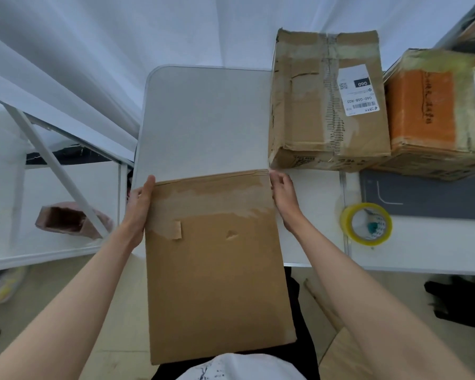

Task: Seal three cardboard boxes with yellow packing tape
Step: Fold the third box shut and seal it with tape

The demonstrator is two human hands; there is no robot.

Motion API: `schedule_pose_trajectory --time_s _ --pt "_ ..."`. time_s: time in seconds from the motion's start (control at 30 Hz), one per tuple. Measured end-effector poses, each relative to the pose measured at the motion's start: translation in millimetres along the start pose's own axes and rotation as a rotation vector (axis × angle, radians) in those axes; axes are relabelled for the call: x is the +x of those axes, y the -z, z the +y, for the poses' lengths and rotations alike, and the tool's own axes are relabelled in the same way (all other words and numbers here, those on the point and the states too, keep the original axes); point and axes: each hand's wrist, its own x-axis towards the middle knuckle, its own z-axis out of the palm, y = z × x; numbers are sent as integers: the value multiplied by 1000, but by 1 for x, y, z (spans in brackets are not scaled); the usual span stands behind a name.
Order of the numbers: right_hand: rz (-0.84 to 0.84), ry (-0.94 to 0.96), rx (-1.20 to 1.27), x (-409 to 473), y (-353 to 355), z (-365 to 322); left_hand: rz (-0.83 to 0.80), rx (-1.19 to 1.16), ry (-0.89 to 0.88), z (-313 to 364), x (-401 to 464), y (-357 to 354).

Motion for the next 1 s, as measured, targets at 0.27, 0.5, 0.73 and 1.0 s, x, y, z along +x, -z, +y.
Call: schedule_pose_trajectory --time_s 0.27,0.5,0.73,1.0 --pt "-177 -171 33 -64 -6 9 -205 -34 189 -40 -71 8" --pt "-87 -167 44 -41 -13 -26 -141 -10 -78 39 -93 33" --pt "-188 -62 -93 -45 -33 -96 199 288 -339 125 -109 0" --pt "-493 37 116 -95 -41 -157 363 544 -558 173 -117 -71"
